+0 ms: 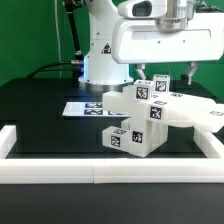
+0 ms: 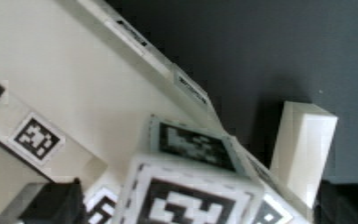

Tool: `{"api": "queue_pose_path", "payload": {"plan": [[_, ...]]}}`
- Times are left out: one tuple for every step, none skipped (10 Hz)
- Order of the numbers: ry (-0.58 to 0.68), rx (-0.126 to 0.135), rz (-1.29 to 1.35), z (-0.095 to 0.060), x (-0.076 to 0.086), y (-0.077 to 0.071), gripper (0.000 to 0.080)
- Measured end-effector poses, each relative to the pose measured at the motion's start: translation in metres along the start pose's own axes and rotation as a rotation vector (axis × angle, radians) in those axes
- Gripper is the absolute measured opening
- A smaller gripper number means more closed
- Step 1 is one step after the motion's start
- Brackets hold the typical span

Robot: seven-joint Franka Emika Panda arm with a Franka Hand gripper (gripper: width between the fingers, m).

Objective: Assemble chair

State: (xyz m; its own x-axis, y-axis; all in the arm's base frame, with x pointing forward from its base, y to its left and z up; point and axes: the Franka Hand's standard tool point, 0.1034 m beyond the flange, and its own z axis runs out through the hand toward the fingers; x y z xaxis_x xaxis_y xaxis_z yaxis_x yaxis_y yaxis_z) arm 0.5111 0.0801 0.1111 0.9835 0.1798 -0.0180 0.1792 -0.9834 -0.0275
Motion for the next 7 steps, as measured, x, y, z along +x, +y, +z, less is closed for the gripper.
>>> {"api": "queue_pose_path", "payload": {"plan": [[0.001,0.0,-0.089,-0.0008,0.0003,0.0003,0.0649],[0.002,0.0,-0.141,-0.0012,0.0004,0.0004,0.0649],[0.003,0.0,-0.247,-0.0014,0.0005,0.0009,0.0649],[0.003,0.0,-0.32,-0.0014,0.0005,0.0017,0.0649],[0.003,-0.001,-0.398,-0.0015,0.0005,0.003,0.0649],[0.003,-0.001,-0.483,-0.0016,0.0004,0.0043,0.0649],[0.003,-0.002,-0.533,-0.0018,0.0005,0.0048,0.0649]]}}
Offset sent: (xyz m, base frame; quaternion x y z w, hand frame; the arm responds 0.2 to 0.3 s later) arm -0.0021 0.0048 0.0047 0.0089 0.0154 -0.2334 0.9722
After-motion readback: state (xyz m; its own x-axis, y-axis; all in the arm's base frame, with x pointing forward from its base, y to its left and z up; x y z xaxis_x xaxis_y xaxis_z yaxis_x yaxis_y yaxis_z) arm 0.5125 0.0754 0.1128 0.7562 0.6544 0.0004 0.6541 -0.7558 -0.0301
